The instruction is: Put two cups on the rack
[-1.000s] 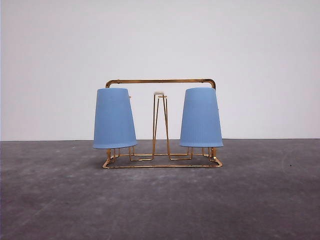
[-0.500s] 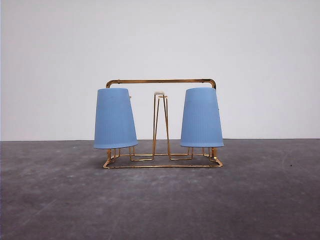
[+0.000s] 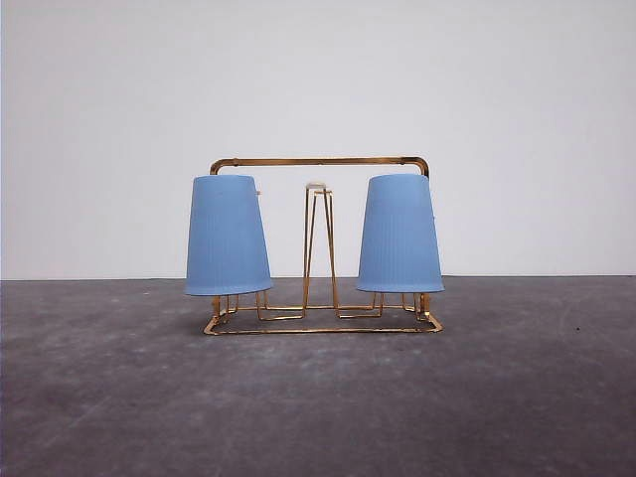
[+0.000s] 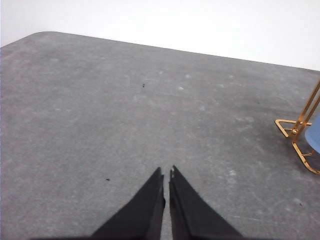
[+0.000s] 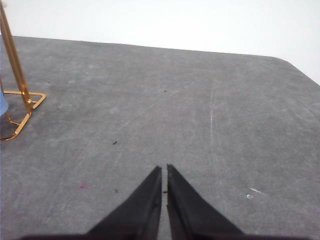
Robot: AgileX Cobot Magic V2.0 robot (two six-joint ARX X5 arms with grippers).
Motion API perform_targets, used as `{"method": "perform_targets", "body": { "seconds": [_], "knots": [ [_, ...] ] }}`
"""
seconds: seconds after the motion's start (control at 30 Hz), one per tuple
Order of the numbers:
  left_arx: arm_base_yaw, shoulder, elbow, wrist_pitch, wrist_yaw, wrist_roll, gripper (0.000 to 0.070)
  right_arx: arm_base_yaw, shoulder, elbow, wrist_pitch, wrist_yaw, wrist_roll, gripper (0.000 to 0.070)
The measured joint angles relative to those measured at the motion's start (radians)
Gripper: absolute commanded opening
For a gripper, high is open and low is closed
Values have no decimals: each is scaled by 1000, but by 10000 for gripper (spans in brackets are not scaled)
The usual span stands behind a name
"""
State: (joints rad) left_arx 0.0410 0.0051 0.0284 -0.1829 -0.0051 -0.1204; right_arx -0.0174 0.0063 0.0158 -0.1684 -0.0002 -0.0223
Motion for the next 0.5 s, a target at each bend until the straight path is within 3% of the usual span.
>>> {"method": "perform_targets", "body": {
  "seconds": [0.5],
  "knots": [
    [0,0,0,0,0,0,0,0,0,0,0,0,0,17]
  ]
}}
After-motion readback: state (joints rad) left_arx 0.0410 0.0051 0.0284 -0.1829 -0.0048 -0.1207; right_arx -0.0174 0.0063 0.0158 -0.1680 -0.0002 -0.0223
